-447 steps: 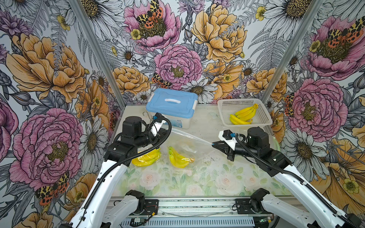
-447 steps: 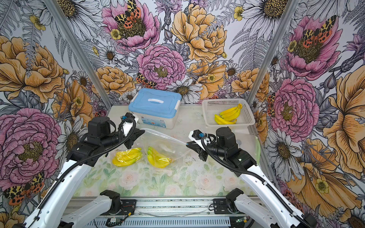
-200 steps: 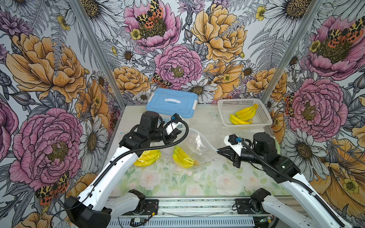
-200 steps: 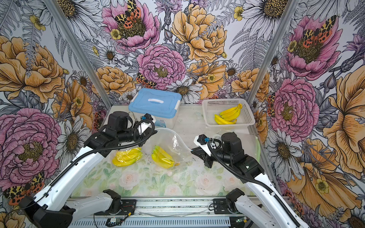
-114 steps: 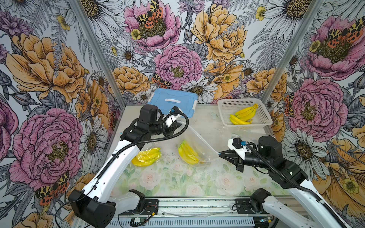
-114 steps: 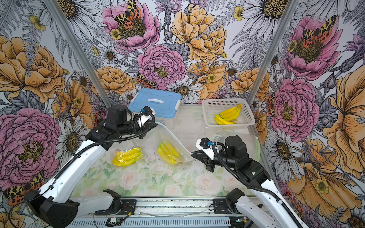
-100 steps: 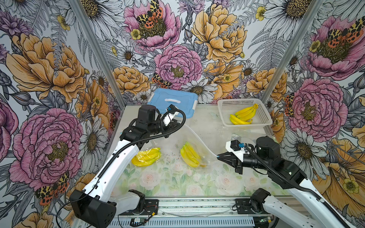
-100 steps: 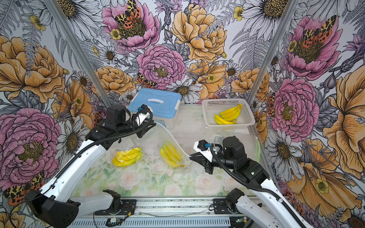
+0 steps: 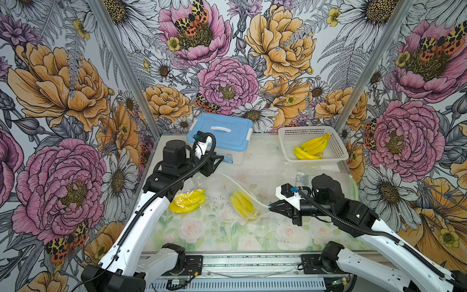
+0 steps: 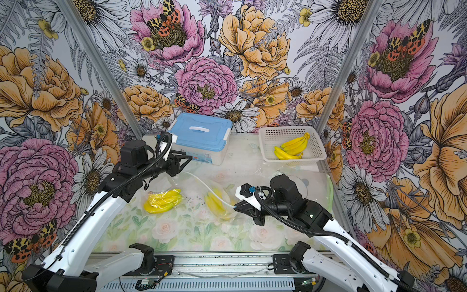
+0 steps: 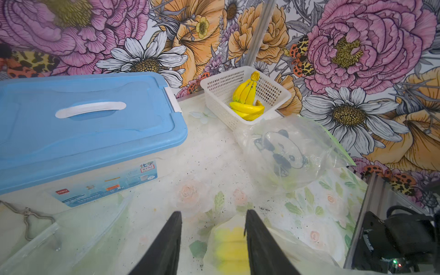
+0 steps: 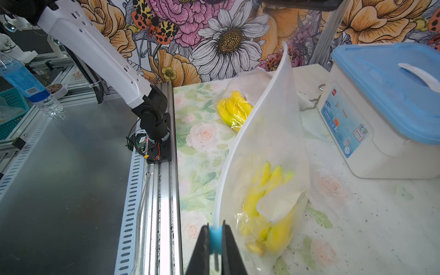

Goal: Open the zip-top bag and take out the banana
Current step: Adjust the zipper food storage bag at the center of the board.

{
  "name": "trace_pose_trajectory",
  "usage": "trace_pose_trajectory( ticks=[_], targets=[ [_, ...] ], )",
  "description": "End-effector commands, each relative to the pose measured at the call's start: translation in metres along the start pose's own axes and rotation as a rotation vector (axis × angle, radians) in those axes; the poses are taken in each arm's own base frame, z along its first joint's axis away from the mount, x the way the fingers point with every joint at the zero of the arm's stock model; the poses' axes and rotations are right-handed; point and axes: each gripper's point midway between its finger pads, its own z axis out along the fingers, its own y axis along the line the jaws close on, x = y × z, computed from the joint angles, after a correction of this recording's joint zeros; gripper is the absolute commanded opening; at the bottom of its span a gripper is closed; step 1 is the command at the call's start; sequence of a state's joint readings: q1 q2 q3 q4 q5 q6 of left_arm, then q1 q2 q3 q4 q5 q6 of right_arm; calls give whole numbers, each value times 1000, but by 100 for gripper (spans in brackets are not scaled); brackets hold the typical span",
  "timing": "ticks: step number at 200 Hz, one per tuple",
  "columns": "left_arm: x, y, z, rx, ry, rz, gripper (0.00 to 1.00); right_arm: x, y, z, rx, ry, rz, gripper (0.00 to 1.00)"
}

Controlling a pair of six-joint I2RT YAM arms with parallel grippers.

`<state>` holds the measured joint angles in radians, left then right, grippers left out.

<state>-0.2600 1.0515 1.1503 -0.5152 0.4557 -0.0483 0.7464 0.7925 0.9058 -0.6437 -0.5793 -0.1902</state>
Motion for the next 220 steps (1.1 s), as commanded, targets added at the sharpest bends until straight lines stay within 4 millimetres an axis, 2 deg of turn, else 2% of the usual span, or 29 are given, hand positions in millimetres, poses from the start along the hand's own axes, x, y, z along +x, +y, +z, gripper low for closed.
trace_pose_trajectory(
  ticks=[1,21,37,62,79,91,105,114,137,170,192,196,209,220],
  targets=[
    [-9,14,-23,-101,-40,-277,46,-3,-3,5,7,-14,4,1],
    [2,10,-38,-136,3,-490,49,-4,-5,8,7,-14,6,1],
    [19,1,-47,-142,49,-686,52,-5,-8,11,11,-16,2,1],
    [38,-22,-58,-137,60,-846,68,-6,-11,13,17,-22,6,1],
    [62,-35,-54,-150,97,-929,82,-7,-10,16,6,-27,5,2],
    [79,-39,-47,-184,122,-941,86,-8,-10,17,-1,-29,5,2],
    [88,-39,-39,-218,139,-917,88,-7,-9,19,-8,-30,5,2],
    [86,-39,-32,-214,133,-921,88,-7,-10,20,-8,-31,4,2],
    [71,-37,-9,-183,100,-932,87,-8,-8,21,-22,-34,3,2],
    [65,-35,23,-152,153,-910,81,-9,-4,22,-34,-36,1,2],
    [66,-41,44,-122,207,-884,72,-7,-3,28,-46,-31,5,2],
    [66,-43,47,-115,214,-879,70,-6,4,32,-71,-27,-5,2],
    [65,-49,57,-92,226,-867,62,-5,6,39,-82,-18,-11,2],
    [64,-54,64,-73,240,-854,49,-4,6,44,-81,-16,-15,2]
  ],
)
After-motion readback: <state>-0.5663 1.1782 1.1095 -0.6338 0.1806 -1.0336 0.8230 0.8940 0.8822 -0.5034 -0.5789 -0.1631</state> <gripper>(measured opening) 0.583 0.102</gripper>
